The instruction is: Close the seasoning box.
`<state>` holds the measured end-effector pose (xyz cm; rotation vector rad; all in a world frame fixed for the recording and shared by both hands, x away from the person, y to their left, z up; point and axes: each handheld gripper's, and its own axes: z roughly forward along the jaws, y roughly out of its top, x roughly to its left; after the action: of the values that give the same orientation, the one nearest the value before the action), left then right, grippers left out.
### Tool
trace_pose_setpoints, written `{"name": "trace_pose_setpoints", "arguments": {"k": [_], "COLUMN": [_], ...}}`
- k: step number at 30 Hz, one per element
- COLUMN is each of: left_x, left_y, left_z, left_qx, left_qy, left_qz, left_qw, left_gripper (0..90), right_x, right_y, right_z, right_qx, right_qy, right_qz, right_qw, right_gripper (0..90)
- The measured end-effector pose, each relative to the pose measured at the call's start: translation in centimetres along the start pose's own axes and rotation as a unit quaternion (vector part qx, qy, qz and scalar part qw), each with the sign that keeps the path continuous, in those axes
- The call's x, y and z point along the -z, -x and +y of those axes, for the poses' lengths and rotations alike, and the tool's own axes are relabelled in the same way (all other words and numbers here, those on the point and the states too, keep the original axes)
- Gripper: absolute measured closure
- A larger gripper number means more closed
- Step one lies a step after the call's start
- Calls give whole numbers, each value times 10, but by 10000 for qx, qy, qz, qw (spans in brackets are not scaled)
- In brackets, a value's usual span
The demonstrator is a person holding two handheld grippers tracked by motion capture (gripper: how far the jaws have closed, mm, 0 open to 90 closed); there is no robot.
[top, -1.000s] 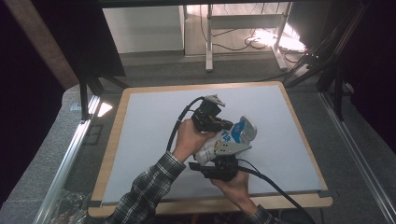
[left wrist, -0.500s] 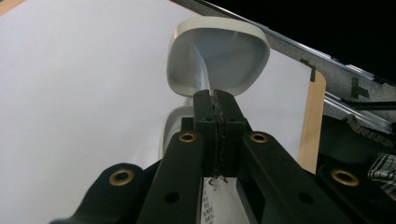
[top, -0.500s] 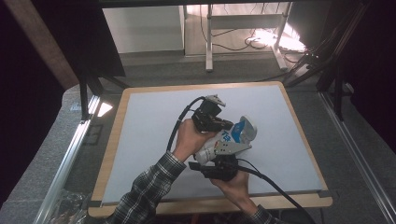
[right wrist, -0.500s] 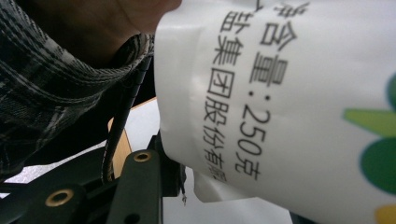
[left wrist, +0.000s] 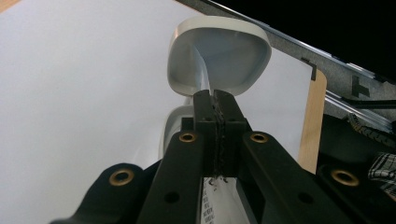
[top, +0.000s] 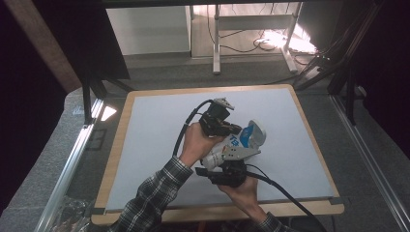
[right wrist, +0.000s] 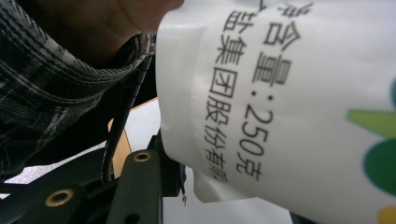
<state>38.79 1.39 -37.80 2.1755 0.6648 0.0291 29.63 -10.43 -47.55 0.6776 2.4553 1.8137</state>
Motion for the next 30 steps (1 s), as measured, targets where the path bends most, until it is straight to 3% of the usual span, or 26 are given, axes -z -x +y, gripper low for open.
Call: {"name": "trace_pose_setpoints", "arguments": {"k": [30], "left_x": [-3], "left_y": [1], "left_z": [2], "left_qx": [0], "left_qy": [-79], "left_qz": [36], "left_qw": [10000], "left_gripper": [891], "right_x": [0], "right_y": [0], "right_z": [1], "right_qx": [1], "right_qy": [-24], "right_qz": [-21], "right_qw": [10000], "right_gripper": [596]}}
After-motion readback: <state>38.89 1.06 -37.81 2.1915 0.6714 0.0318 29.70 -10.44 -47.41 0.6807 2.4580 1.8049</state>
